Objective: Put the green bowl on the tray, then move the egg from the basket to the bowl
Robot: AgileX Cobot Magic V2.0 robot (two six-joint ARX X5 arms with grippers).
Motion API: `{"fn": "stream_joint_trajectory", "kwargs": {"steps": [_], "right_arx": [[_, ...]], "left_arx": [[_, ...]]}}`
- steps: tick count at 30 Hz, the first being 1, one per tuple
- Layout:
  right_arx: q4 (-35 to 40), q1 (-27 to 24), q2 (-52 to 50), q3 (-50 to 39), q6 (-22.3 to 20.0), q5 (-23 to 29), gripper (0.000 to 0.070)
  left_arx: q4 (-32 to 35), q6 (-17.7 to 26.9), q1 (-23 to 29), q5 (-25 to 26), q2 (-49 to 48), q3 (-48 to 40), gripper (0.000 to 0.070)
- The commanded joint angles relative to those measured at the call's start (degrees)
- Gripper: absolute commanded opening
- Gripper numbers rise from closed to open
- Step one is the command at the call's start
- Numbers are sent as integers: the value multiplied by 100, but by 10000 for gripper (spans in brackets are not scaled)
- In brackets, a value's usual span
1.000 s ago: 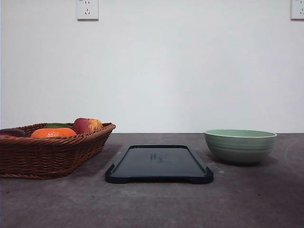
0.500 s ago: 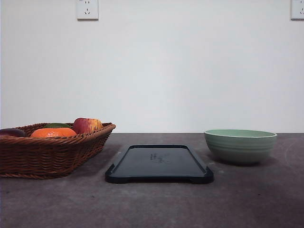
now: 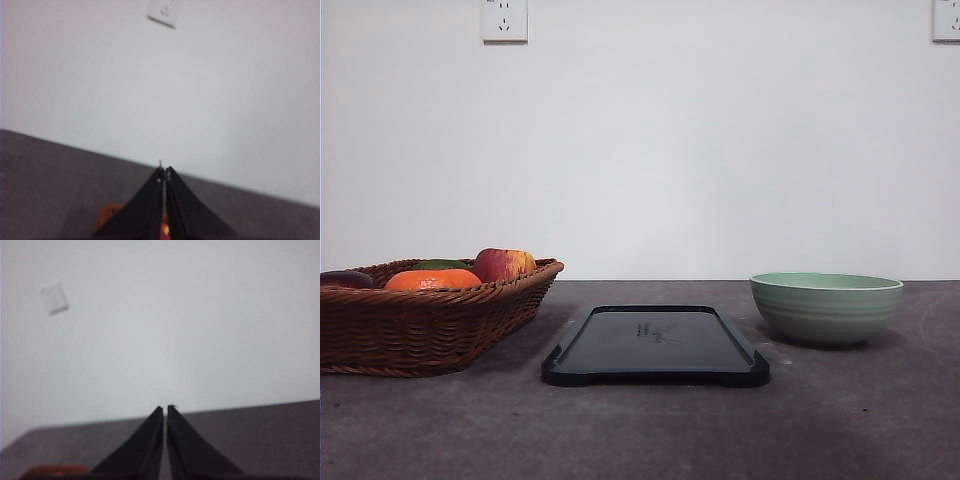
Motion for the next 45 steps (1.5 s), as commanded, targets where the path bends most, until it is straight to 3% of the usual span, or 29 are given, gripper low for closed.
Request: {"fn": "stream_joint_trajectory", "kwargs": {"steps": [1,8,13,19,21,25,27,30,35,45], "right_arx": [[-142,15,299,223,-516,-201,6],[-961,375,1162,813,-1619,-540,6],[-1765,774,1629,1150,-2430,-536,6],[-2457,1219,1939,1283,-3407,-518,7],[-2525,1324,1982,1283,-3571,-518,45],[-2536,1429,1985,1283,-3574,-497,341],[-2534,1429,1985,1283,-3570,-486,417],[-2549,1429,1985,1283,-3433,-256,428],[-2634,1428,2096,1344,-2848,328,428],[-3741,1415,3397,2309,-1757,1159,426]], "left_arx": [[-90,271,-9,225,262,245,0],[-782,779,-9,1342,1359,1005,0],[-1724,1512,-11,1937,2115,1619,2],[-2577,2620,-11,2007,2695,2205,52],[-2588,2712,-11,2007,2760,2279,133],[-2560,2715,-11,2007,2785,2319,337],[-2564,2713,-11,2007,2785,2319,362],[-2566,2712,-17,2007,2785,2319,362],[-2562,2669,-17,2005,2785,2319,361],[-2518,2651,-15,2004,2785,2319,361]]}}
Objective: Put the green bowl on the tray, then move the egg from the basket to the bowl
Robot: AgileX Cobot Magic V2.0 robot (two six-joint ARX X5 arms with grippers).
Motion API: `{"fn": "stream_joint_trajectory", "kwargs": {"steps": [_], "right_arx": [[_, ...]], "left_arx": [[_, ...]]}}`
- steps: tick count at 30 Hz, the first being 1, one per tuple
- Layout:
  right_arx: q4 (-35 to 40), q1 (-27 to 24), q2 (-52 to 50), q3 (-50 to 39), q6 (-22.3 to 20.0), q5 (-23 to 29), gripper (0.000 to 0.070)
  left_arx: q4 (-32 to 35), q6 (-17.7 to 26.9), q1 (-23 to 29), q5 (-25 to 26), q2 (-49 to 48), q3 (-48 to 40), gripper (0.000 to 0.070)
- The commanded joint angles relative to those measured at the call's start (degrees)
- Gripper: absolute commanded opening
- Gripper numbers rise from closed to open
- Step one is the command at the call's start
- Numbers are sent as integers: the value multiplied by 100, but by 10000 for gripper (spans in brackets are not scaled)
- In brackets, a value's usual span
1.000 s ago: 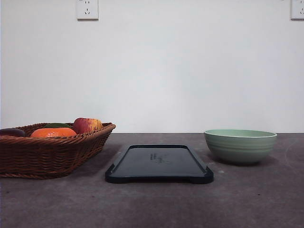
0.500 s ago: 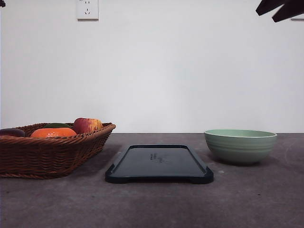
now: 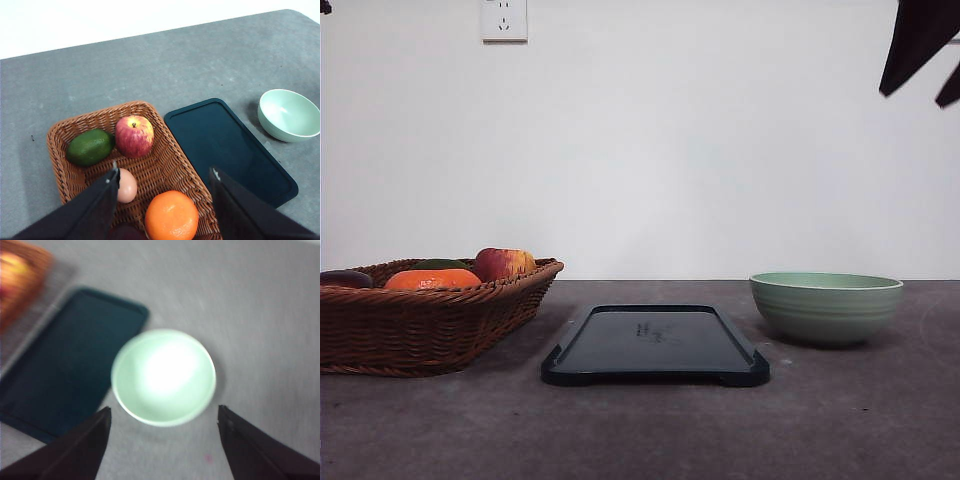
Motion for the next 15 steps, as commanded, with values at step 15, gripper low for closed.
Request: {"fn": "stream_joint_trajectory", "kwargs": {"steps": [15], "right_arx": [[-968,-421,2565,1754,712,42,412]], "left_arx": [[63,17,-15,50,33,140,361]]}}
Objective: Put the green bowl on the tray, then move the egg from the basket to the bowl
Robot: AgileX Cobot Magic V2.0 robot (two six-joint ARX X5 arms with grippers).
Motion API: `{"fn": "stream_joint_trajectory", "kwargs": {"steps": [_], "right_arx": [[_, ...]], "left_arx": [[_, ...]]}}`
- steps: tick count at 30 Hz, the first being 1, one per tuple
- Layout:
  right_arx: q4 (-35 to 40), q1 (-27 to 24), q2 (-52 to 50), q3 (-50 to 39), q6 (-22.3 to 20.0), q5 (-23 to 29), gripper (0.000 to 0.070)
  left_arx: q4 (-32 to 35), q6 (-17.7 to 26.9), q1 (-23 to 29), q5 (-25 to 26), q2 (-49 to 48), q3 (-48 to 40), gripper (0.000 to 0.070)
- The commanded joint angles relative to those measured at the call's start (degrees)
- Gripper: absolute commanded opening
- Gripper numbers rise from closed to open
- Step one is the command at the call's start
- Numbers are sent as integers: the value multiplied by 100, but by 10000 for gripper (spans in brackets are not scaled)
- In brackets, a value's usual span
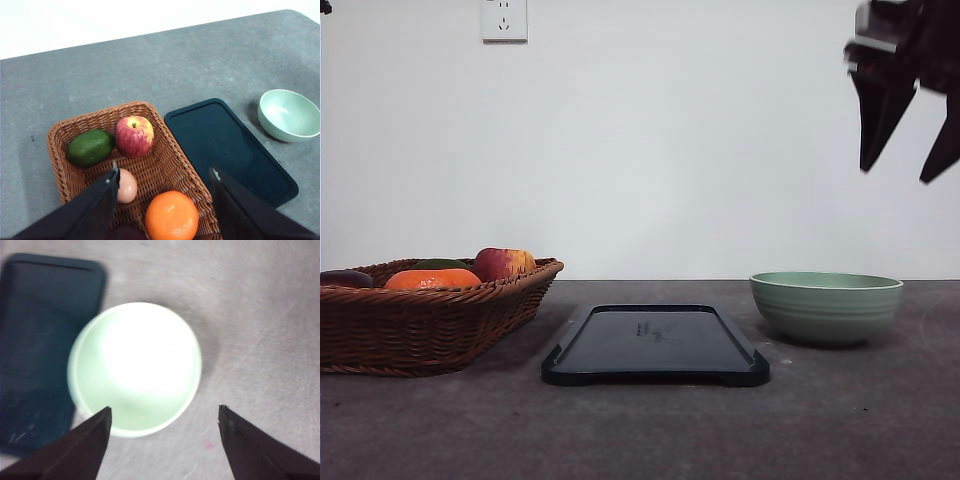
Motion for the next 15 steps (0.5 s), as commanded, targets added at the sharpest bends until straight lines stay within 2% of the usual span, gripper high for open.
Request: {"fn": "stream_joint_trajectory", "kwargs": {"steps": [1,15], "right_arx": [[9,-61,321,194,61,2,412],[200,-271,1541,325,-8,-242,399]], "left_arx": [[61,17,-15,50,33,140,361],[54,17,-15,48,37,140,357]]}}
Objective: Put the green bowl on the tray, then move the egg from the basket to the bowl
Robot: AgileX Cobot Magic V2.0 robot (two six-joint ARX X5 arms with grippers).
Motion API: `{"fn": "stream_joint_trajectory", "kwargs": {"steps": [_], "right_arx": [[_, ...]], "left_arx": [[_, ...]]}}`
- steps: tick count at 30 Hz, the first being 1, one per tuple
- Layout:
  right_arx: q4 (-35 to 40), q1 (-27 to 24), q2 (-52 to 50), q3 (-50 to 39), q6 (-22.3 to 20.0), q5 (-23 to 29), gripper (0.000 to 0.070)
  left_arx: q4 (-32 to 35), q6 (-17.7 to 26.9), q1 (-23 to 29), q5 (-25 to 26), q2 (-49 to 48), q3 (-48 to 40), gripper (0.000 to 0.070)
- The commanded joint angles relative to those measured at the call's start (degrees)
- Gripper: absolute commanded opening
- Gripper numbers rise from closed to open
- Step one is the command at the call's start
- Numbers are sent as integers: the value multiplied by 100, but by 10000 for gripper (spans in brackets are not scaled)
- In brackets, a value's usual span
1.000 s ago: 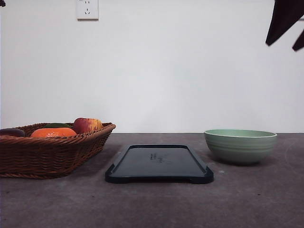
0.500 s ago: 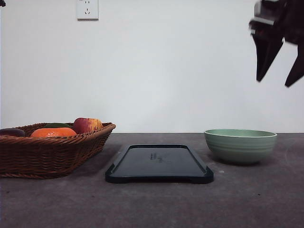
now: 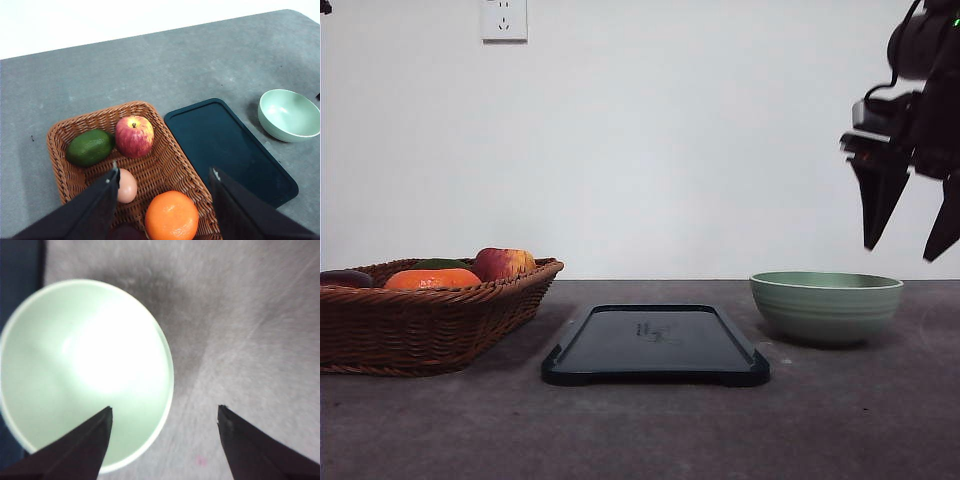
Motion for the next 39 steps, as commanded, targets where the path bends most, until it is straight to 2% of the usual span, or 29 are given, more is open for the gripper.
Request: {"fn": "stream_joint_trajectory", "kwargs": {"steps": [1,4,11,13,19,24,28,33,39], "right_arx": [[73,15,187,133,-5,-32,379],[121,15,336,133,-5,-116,268],[153,15,652,133,-2,-123,94],[135,15,719,133,-2,-129,11],[-95,15,697,223,-2,-127,0],[-925,19,694,761,-45,-173,0],[-1749,124,694,1444,-126,-453,0],[-2238,541,697,2222,-122,-498,0],[-2001,1329,755,2790,-74,-486,0]], "left_arx": [[53,15,-15,50,37,140,357],[52,15,-15,50,37,140,357],[47,15,-15,50,37,140,357],[46,15,-15,50,37,140,357],[35,15,-15,50,37,140,357],[31,15,-15,50,37,140,357],[31,15,-15,50,37,140,357],[31,15,-15,50,37,140,357],[33,15,-15,50,37,140,357]]}}
